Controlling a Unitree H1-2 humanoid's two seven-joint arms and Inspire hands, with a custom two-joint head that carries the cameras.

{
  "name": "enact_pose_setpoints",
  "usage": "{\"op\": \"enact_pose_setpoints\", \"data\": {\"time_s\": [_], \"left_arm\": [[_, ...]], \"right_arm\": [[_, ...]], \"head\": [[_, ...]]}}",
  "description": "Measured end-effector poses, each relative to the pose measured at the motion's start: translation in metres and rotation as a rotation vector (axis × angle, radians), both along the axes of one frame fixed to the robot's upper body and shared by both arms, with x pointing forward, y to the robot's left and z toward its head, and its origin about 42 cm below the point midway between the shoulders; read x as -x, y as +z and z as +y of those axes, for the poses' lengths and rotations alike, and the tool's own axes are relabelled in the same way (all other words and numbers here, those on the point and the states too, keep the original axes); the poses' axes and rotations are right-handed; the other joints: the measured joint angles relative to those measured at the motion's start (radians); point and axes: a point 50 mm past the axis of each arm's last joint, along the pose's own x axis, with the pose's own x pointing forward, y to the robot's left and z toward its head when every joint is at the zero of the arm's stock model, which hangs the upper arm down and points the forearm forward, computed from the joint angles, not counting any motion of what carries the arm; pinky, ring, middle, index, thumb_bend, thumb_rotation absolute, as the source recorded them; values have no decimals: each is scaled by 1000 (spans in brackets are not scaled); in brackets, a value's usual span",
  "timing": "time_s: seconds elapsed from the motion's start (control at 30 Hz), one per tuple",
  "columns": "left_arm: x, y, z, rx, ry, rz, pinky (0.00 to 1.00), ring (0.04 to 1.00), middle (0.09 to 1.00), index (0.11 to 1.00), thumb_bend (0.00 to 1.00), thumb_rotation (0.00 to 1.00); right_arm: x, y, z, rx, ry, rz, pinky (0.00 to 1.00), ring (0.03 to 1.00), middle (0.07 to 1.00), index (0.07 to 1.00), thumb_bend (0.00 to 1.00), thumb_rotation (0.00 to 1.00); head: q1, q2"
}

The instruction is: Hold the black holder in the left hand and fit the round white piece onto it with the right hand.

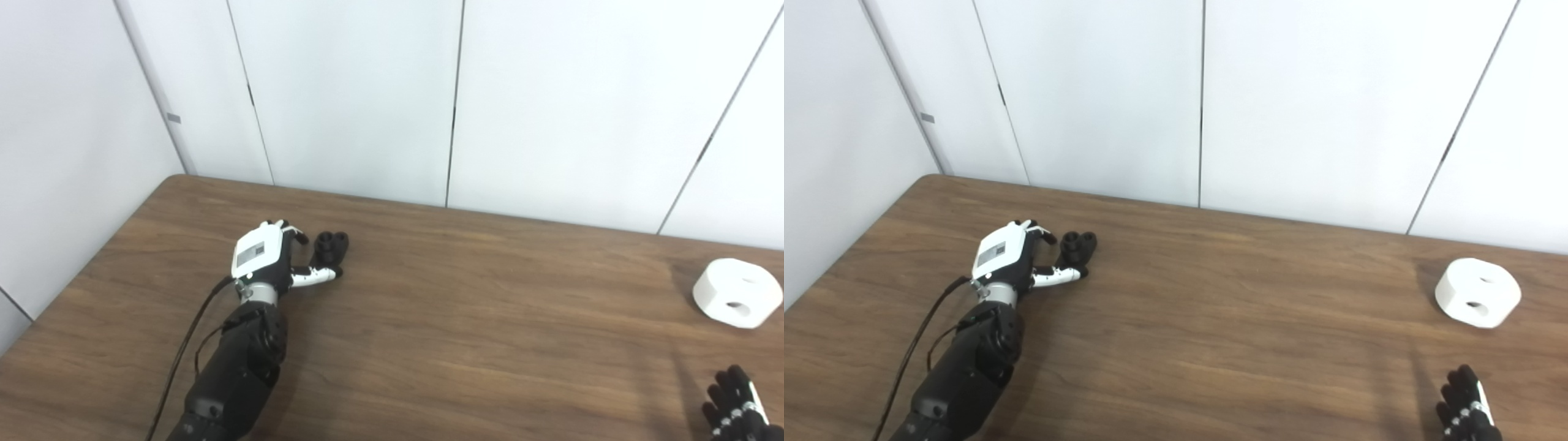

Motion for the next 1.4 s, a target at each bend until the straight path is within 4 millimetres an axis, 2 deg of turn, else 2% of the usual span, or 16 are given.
{"op": "enact_pose_setpoints", "data": {"time_s": [0.13,0.5,0.77,1.03,1.07,1.13,1.4], "left_arm": [[0,0,2,-4,-3,-2,996,991,929,694,873,345],[0,1,1,-34,-20,-6,1000,984,911,644,864,311],[0,0,0,-44,-25,7,998,972,882,618,809,241],[-1,0,4,-13,-27,-8,927,927,826,550,832,151],[-1,-1,5,-7,-25,-9,926,928,825,521,682,112],[-1,-2,5,1,-25,-14,918,928,820,496,558,78],[-1,-4,4,39,-28,-29,871,914,792,485,525,63]], "right_arm": [[0,0,0,0,1,1,1000,1000,994,1000,615,1000],[4,3,3,2,8,0,1000,1000,994,1000,627,1000],[4,2,3,2,10,3,1000,1000,984,1000,629,1000],[4,2,4,3,13,2,1000,1000,981,1000,642,1000],[4,2,4,3,14,2,1000,1000,979,1000,641,1000],[4,2,4,3,14,3,1000,1000,975,1000,648,1000],[5,2,4,2,15,6,1000,1000,983,1000,658,1000]], "head": [[3,2],[-3,8],[-20,-5],[-23,-5],[-23,-5],[-23,-5],[-18,2]]}}
